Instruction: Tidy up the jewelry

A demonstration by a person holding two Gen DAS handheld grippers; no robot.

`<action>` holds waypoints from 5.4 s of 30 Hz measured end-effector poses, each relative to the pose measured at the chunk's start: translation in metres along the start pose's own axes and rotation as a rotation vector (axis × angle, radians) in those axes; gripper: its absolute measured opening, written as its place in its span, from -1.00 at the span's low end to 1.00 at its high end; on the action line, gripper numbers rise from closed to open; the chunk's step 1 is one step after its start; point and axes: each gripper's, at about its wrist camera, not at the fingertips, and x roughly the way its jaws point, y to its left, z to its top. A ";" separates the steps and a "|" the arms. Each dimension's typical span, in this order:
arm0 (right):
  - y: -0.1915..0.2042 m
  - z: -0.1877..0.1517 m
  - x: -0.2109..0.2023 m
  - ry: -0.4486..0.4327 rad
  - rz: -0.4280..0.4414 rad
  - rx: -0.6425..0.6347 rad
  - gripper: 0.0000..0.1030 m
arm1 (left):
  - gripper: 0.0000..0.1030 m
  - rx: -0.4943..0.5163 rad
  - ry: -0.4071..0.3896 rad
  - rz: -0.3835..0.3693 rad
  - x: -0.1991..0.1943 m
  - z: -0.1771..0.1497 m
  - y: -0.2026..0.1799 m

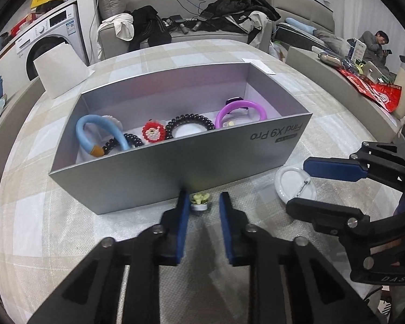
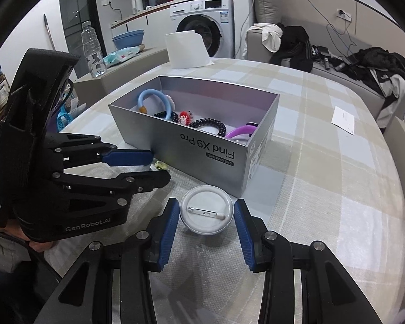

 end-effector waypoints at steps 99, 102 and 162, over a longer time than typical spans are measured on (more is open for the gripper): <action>-0.008 0.063 0.004 -0.178 -0.019 0.041 0.39 | 0.08 -0.104 -0.192 0.070 -0.030 0.023 0.045; -0.008 0.057 -0.007 -0.219 -0.031 0.045 1.00 | 0.57 -0.108 -0.226 0.011 -0.043 0.012 0.046; -0.005 0.025 -0.033 -0.411 0.002 0.044 1.00 | 0.98 -0.204 -0.399 0.199 -0.061 -0.021 0.060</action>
